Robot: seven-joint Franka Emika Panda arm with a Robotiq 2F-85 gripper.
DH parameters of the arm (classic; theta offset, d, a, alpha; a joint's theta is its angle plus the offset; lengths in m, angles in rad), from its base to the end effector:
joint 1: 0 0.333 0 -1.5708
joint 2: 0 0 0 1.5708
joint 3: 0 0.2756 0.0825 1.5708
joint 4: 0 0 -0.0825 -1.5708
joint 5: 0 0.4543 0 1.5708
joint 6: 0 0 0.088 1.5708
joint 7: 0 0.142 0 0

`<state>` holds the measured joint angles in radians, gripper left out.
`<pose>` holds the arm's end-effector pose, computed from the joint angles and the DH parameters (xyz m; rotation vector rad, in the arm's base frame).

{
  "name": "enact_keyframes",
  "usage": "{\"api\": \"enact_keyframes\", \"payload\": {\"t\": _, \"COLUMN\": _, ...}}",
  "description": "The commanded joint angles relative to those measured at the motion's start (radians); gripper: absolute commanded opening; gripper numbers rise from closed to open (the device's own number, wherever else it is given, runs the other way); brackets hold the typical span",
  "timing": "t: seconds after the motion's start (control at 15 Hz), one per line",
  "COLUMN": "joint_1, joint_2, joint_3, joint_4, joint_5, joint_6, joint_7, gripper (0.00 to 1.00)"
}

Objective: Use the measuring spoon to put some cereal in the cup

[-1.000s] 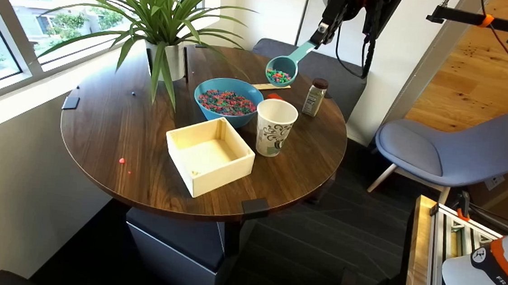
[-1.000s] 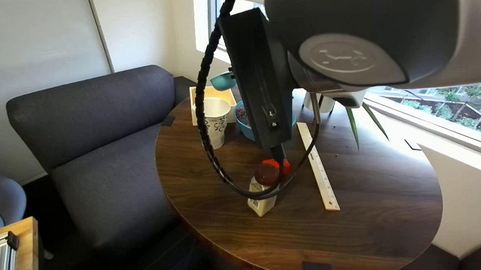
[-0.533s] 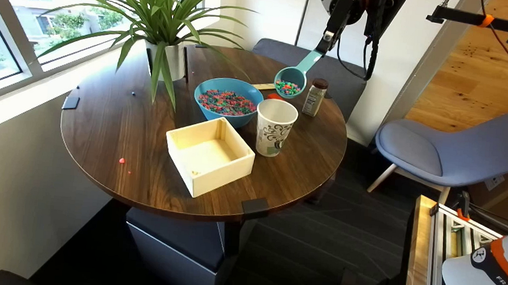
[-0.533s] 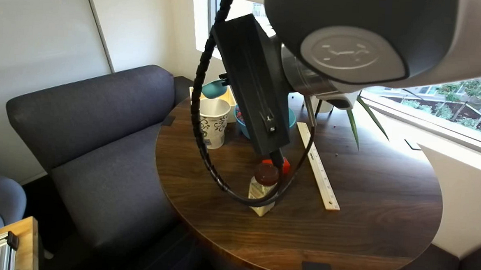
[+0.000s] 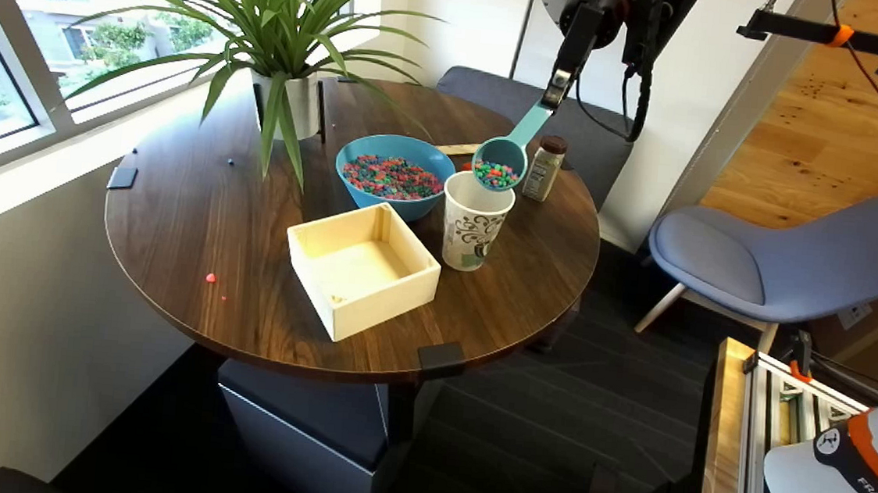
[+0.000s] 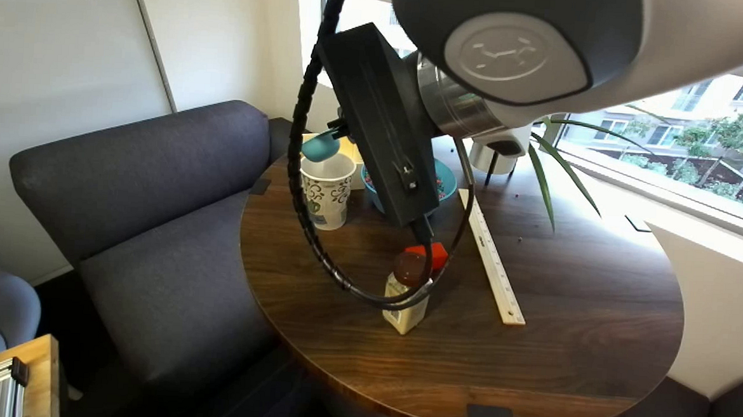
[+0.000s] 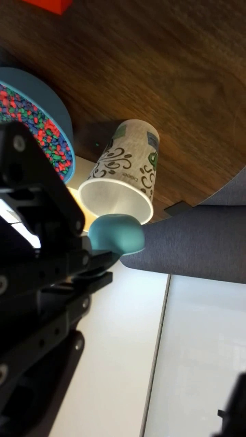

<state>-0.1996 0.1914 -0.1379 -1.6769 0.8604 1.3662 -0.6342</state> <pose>0.6222 -0.0883 0.4169 -2.1615 -0.2712 0.0250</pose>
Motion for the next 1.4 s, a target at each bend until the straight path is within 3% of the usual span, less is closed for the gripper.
{"api": "enact_keyframes", "payload": {"t": 0.0, "joint_1": 0.015, "joint_2": -0.010, "joint_3": 0.007, "joint_4": -0.004, "joint_5": -0.049, "joint_6": 0.049, "joint_7": 0.007, "gripper": 0.02}}
{"api": "enact_keyframes", "payload": {"t": 1.33, "joint_1": 0.066, "joint_2": -0.085, "joint_3": 0.054, "joint_4": -0.044, "joint_5": -0.231, "joint_6": 0.209, "joint_7": -0.007, "gripper": 0.02}}
